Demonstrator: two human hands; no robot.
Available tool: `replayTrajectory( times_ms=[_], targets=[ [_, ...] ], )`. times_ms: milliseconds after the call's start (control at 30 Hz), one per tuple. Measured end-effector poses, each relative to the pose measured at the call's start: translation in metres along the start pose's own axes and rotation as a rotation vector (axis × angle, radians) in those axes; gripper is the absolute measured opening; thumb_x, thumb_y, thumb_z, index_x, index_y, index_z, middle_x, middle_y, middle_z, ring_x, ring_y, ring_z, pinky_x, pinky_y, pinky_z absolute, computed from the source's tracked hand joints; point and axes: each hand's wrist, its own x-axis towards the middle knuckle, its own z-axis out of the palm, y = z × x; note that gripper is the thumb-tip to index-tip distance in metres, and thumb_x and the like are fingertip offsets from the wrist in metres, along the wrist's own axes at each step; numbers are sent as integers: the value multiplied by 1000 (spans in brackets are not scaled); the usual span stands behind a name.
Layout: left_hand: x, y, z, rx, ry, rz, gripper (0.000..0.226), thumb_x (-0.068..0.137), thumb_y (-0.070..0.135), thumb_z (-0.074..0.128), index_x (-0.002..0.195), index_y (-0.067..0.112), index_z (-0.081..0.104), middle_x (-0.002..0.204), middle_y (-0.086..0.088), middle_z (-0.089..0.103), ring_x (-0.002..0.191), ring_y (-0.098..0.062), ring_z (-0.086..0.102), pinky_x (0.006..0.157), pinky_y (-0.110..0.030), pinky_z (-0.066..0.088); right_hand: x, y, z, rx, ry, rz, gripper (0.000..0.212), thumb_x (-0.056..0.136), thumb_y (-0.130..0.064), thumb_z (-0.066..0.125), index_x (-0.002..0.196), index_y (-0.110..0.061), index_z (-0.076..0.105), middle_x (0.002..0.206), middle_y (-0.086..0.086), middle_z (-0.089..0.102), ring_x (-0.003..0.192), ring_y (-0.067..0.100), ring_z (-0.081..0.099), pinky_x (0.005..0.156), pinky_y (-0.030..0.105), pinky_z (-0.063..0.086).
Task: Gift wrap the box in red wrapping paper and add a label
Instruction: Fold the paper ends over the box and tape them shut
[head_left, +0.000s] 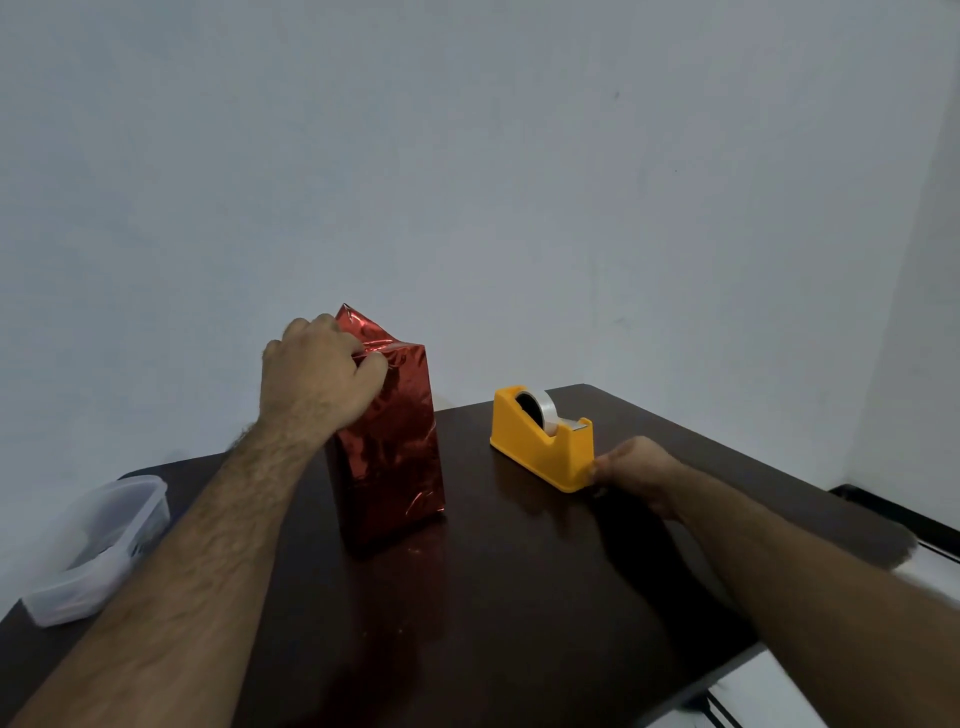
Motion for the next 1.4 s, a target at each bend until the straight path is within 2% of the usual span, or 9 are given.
replayTrajectory(
  times_ms=[133, 233, 467, 567, 733, 833, 1100, 1300, 1400],
  targets=[
    [-1, 2, -2, 4, -13, 1, 69, 85, 55, 28, 104, 20, 84, 107, -6, 66, 103, -28, 53, 92, -48, 45, -10, -17, 6, 168, 63, -95, 19, 82, -9, 84, 85, 0, 68, 88, 13, 66, 85, 27, 63, 73, 40, 56],
    [-2, 2, -4, -9, -19, -1, 68, 85, 55, 29, 105, 20, 84, 108, -6, 66, 105, -28, 53, 92, -49, 44, -29, -43, 12, 131, 106, -354, 21, 83, -17, 77, 76, 2, 71, 83, 20, 63, 84, 24, 58, 71, 48, 50],
    [-4, 3, -9, -71, -107, -13, 54, 91, 62, 46, 121, 33, 80, 121, 0, 62, 119, -27, 49, 102, -47, 39, -60, -129, 42, 265, -183, -652, 9, 95, -14, 73, 89, -16, 79, 104, -7, 78, 107, 8, 66, 87, 26, 44],
    [-3, -3, -11, -129, -199, -42, 59, 85, 69, 52, 133, 42, 72, 130, 8, 54, 130, -21, 40, 109, -46, 30, -65, -175, 58, 202, -243, -752, 8, 95, -13, 73, 89, -17, 77, 100, -8, 78, 98, 3, 66, 81, 22, 43],
    [-2, -14, -12, -218, -231, -65, 63, 83, 67, 51, 138, 42, 69, 125, 17, 48, 128, -12, 34, 103, -39, 22, -64, -234, 85, 22, -300, -842, 8, 98, -8, 69, 96, -13, 74, 97, -4, 72, 87, 7, 62, 63, 11, 45],
    [-2, -14, -12, -232, -239, -67, 65, 82, 67, 50, 140, 43, 67, 125, 18, 48, 127, -9, 32, 101, -38, 20, -58, -250, 94, -127, -268, -830, 9, 97, -8, 68, 99, -13, 75, 92, -2, 71, 81, 11, 59, 55, 13, 43],
    [-2, -15, -14, -233, -233, -62, 58, 84, 62, 54, 138, 46, 67, 123, 19, 48, 126, -9, 33, 100, -38, 20, -43, -264, 97, -432, -287, -714, 17, 91, -4, 70, 89, -20, 76, 89, -7, 73, 69, 9, 50, 66, 29, 41],
    [-1, -15, -14, -232, -236, -69, 57, 84, 62, 55, 138, 47, 67, 123, 19, 48, 126, -10, 33, 101, -38, 21, -44, -274, 105, -563, -288, -665, 13, 90, -11, 74, 91, -23, 79, 107, -5, 77, 108, 17, 65, 76, 33, 45],
    [-1, -14, -15, -225, -235, -59, 53, 87, 60, 57, 137, 48, 67, 123, 18, 48, 126, -10, 34, 100, -38, 20, -47, -278, 109, -614, -300, -660, 18, 89, -8, 72, 85, -24, 79, 110, -3, 76, 104, 15, 63, 73, 31, 45]
  ],
)
